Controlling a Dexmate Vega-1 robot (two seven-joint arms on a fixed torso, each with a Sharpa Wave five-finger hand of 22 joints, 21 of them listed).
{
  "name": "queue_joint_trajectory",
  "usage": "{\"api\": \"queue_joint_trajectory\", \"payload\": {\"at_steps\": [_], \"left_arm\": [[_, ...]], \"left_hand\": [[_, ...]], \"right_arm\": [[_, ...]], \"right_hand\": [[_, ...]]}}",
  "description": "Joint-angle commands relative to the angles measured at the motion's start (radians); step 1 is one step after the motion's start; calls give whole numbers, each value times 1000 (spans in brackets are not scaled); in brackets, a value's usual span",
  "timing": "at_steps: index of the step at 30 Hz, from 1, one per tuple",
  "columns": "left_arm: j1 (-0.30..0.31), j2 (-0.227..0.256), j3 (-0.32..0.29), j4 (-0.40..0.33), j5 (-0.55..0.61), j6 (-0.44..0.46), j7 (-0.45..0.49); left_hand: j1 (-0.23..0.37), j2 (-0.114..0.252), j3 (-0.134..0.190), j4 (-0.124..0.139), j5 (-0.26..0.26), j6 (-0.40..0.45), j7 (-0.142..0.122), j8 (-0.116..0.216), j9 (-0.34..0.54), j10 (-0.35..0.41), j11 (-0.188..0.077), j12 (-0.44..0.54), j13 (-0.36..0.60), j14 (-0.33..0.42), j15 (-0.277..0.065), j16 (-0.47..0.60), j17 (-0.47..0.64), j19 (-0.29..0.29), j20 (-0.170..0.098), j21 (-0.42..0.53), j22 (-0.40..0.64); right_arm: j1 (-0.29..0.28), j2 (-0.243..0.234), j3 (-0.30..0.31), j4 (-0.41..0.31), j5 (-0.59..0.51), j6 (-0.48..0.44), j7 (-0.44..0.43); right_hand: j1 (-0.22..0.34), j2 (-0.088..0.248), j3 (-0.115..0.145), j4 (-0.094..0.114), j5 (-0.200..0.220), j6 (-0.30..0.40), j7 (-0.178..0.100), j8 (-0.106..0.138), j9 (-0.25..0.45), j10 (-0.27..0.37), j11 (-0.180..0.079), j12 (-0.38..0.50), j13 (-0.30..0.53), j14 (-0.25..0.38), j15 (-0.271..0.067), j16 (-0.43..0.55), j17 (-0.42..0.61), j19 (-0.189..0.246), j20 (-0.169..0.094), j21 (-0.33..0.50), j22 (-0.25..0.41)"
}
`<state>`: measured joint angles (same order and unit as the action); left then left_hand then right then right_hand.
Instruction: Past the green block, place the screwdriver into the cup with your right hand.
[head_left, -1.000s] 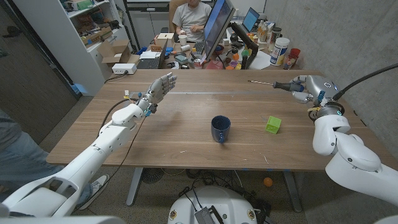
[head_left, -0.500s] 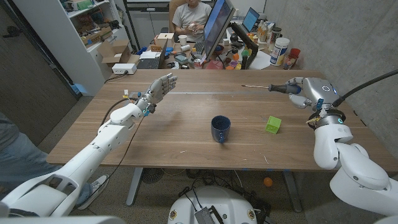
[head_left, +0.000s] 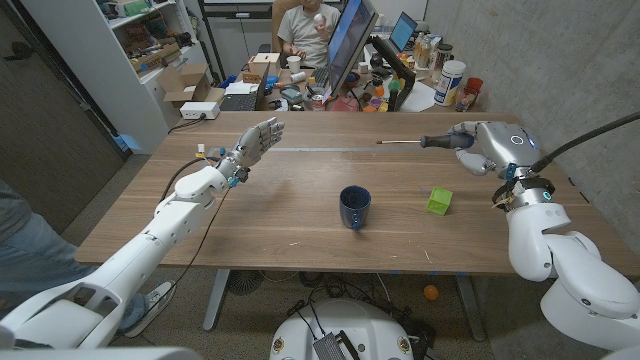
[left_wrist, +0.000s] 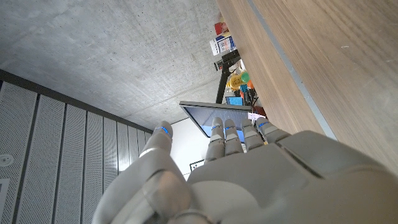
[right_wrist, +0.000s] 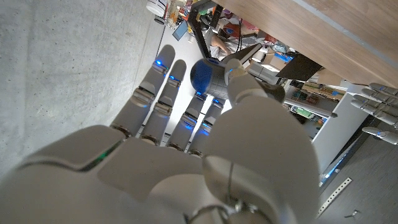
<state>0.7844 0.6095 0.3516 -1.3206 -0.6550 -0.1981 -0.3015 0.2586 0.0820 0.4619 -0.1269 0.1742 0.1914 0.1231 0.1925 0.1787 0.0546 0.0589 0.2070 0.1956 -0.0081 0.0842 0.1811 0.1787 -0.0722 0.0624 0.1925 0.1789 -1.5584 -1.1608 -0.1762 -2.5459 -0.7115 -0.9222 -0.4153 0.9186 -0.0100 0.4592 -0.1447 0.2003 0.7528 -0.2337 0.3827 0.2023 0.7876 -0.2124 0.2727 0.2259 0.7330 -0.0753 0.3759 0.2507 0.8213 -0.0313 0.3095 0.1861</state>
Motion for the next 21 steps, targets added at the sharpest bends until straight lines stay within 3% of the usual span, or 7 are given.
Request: {"api": "queue_joint_trajectory", "payload": {"at_steps": [1, 11, 21], "left_arm": [[10, 10, -4, -26, 8, 4, 12], [11, 17, -4, -42, 11, 5, 11], [24, 21, -9, -50, 5, 2, 10]], "left_hand": [[0, 8, 1, -3, -1, 3, 1, -1, 6, 3, -2, 4, 2, 1, 6, 7, 2, -9, 2, 5, 1], [0, 8, 1, -4, -1, 3, 1, -2, 6, 3, -3, 3, 2, 1, 7, 7, 2, -10, 3, 5, 1], [0, 8, 1, -4, -1, 3, 0, -1, 6, 5, -2, 4, 2, 1, 6, 7, 2, -10, 2, 5, 1]], "right_arm": [[-37, -18, 15, 15, -184, 95, 64], [-29, -4, -10, 53, -414, 161, 165], [-42, 86, 10, 76, -569, 275, 230]], "right_hand": [[-19, 10, 2, 5, 8, 115, 14, 10, 2, 14, -1, -2, 4, 15, -61, 0, 2, -5, -7, -5, 1], [-22, 9, 3, 6, 10, 121, 13, 12, 2, 19, -2, -4, 5, 27, -74, -2, 3, -2, -14, -5, 1], [-27, 7, 4, 8, 13, 125, 13, 13, 2, 25, -2, -7, 6, 31, -83, -6, 5, -2, -18, -5, 0]]}}
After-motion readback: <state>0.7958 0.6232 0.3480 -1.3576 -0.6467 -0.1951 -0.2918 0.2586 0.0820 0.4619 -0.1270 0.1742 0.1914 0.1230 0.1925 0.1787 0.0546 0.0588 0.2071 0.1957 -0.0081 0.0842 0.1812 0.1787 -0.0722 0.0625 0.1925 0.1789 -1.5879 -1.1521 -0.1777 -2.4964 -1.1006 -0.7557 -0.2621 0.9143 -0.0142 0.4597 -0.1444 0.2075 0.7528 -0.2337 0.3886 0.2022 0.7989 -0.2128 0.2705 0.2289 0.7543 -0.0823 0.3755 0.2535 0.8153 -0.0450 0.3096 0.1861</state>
